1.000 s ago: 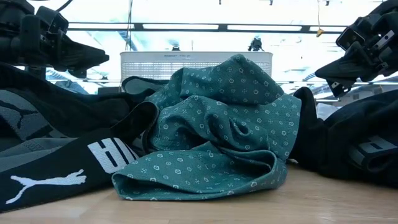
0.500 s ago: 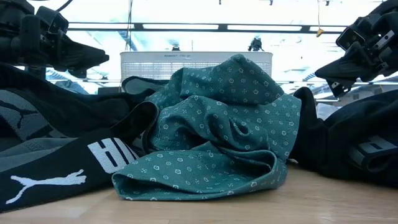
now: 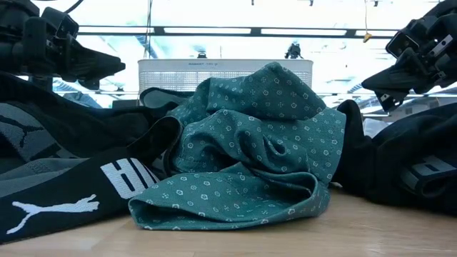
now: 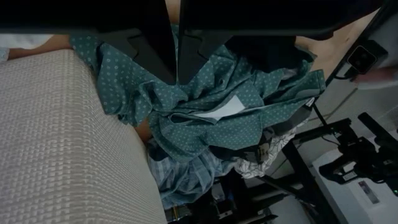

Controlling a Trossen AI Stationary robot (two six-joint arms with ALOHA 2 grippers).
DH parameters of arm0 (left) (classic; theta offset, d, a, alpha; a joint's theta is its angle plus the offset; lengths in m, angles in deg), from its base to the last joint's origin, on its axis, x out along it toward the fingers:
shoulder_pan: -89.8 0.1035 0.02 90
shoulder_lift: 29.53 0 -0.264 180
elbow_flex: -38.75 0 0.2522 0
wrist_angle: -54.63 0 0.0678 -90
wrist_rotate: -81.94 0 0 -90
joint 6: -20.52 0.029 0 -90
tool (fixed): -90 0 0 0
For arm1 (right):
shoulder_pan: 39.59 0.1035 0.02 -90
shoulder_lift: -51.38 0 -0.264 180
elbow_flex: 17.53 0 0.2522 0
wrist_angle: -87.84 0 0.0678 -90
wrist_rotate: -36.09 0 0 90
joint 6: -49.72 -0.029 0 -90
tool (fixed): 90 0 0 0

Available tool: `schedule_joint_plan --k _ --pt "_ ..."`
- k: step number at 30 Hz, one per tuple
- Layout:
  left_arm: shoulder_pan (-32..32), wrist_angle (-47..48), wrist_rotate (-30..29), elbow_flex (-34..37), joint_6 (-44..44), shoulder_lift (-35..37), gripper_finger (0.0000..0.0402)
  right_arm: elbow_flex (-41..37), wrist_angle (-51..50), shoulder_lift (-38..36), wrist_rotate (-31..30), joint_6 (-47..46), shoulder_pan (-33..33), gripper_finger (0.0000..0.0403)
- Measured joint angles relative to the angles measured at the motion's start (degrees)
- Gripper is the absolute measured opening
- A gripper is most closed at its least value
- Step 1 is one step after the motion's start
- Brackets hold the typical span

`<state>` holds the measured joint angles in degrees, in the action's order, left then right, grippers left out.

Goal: Sort clothes

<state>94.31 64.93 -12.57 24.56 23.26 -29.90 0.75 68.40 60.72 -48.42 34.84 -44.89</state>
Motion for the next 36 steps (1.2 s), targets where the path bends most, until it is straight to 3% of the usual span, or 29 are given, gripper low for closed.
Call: schedule_joint_plan --k 36 --pt "0.0 -0.1 0.0 0.0 1.5 0.0 0.0129 0.0 0.0 0.0 0.0 0.0 0.0 0.002"
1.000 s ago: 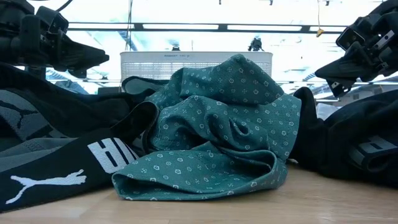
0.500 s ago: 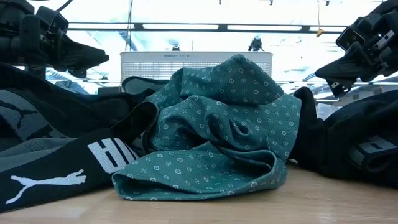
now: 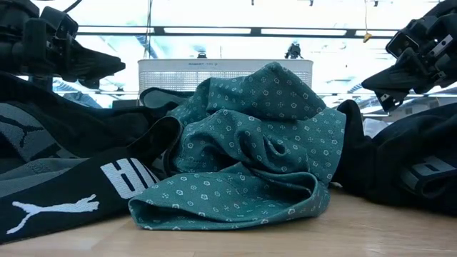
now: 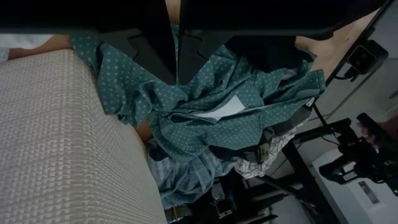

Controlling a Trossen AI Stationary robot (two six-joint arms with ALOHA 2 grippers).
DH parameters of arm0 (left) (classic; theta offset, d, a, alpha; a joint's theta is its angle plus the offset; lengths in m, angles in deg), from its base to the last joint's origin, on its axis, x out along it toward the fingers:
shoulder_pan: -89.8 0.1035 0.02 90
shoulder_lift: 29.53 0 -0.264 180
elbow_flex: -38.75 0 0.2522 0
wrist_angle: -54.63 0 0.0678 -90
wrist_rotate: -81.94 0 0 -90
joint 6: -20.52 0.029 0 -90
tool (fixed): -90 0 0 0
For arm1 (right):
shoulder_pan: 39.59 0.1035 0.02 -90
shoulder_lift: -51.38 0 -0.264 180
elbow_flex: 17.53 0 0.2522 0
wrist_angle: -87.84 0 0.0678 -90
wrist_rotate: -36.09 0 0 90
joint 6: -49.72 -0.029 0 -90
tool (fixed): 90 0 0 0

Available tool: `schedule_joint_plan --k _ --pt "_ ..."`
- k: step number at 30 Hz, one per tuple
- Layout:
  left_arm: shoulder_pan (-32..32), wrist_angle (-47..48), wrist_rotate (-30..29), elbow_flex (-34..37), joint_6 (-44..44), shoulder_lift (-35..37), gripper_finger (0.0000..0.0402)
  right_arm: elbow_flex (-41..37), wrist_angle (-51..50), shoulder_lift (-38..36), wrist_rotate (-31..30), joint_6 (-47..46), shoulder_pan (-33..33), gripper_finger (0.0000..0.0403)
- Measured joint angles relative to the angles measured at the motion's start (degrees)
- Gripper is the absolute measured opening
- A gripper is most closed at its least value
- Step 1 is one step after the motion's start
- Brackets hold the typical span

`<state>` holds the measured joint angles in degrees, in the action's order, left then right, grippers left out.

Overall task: Sort clothes
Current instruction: Put the green polo shirt into the laundry bin

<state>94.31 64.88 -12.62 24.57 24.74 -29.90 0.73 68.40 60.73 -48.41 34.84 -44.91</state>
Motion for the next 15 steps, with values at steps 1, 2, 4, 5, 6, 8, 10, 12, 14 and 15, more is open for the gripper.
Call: schedule_joint_plan --k 1,2,4,5,6,8,10,12,14,15 --pt "0.0 0.0 0.0 0.0 0.0 0.0 0.0129 0.0 0.0 0.0 0.0 0.0 0.0 0.002" --pt "0.0 -0.1 0.0 0.0 0.0 0.0 0.0129 0.0 0.0 0.0 0.0 0.0 0.0 0.002" --pt "0.0 -0.4 0.0 0.0 0.0 0.0 0.0129 0.0 0.0 0.0 0.0 0.0 0.0 0.002" --pt "0.0 -0.6 0.0 0.0 0.0 0.0 0.0129 0.0 0.0 0.0 0.0 0.0 0.0 0.002" --pt "0.0 -0.6 0.0 0.0 0.0 0.0 0.0129 0.0 0.0 0.0 0.0 0.0 0.0 0.002" --pt "0.0 -0.6 0.0 0.0 0.0 0.0 0.0129 0.0 0.0 0.0 0.0 0.0 0.0 0.002" --pt "0.0 -0.9 0.0 0.0 0.0 0.0 0.0129 0.0 0.0 0.0 0.0 0.0 0.0 0.002" --pt "0.0 -1.5 0.0 0.0 0.0 0.0 0.0129 0.0 0.0 0.0 0.0 0.0 0.0 0.002" --pt "0.0 -1.8 0.0 0.0 0.0 0.0 0.0129 0.0 0.0 0.0 0.0 0.0 0.0 0.002" --pt "0.0 -2.2 -0.2 0.0 -0.1 0.0 0.0129 0.0 0.0 0.0 0.0 0.0 0.0 0.002"
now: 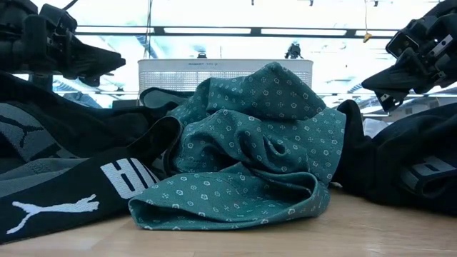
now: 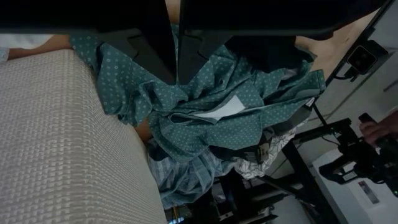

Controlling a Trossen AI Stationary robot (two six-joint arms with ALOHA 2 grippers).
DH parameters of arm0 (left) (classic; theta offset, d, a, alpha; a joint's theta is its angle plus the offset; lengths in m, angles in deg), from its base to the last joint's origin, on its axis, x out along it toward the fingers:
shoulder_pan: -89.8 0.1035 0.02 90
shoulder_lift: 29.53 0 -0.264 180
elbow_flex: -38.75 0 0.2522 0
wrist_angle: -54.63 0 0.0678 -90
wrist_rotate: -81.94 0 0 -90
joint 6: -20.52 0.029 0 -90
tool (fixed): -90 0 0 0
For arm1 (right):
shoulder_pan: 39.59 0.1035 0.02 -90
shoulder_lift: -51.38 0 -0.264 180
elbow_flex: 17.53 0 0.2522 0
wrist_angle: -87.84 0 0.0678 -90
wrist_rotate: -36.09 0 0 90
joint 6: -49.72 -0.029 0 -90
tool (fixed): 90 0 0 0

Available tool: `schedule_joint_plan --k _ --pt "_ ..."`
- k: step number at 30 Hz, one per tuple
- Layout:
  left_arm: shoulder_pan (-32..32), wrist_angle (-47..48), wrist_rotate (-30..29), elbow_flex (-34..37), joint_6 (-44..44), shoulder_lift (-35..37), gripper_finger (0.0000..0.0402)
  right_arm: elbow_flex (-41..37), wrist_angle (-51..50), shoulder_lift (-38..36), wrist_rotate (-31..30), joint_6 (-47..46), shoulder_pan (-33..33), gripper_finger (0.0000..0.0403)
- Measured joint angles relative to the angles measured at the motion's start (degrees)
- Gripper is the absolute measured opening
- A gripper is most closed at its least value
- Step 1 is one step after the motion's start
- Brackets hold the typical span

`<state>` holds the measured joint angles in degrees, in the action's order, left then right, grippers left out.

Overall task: Sort clothes
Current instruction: Put the green polo shirt into the laundry bin

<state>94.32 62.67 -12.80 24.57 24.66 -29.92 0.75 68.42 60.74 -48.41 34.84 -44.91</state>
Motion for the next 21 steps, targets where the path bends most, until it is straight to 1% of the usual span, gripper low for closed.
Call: schedule_joint_plan --k 4,7,11,17,21 --pt "0.0 -0.7 -2.4 0.0 -7.2 0.0 0.0129 0.0 0.0 0.0 0.0 0.0 0.0 0.002" --pt "0.0 0.2 -2.7 0.0 -10.9 0.0 0.0129 0.0 0.0 0.0 0.0 0.0 0.0 0.002" --pt "-0.2 5.5 -2.8 -1.4 -14.8 -0.3 0.0129 0.0 0.0 0.0 0.0 0.0 0.0 0.002" --pt "-2.2 9.4 -3.9 -5.8 -16.3 -3.3 0.0129 0.0 0.0 0.0 0.0 0.0 0.0 0.002" --pt "-4.3 13.2 -8.0 -10.0 -16.5 -7.2 0.0129 0.0 0.0 0.0 0.0 0.0 0.0 0.002"
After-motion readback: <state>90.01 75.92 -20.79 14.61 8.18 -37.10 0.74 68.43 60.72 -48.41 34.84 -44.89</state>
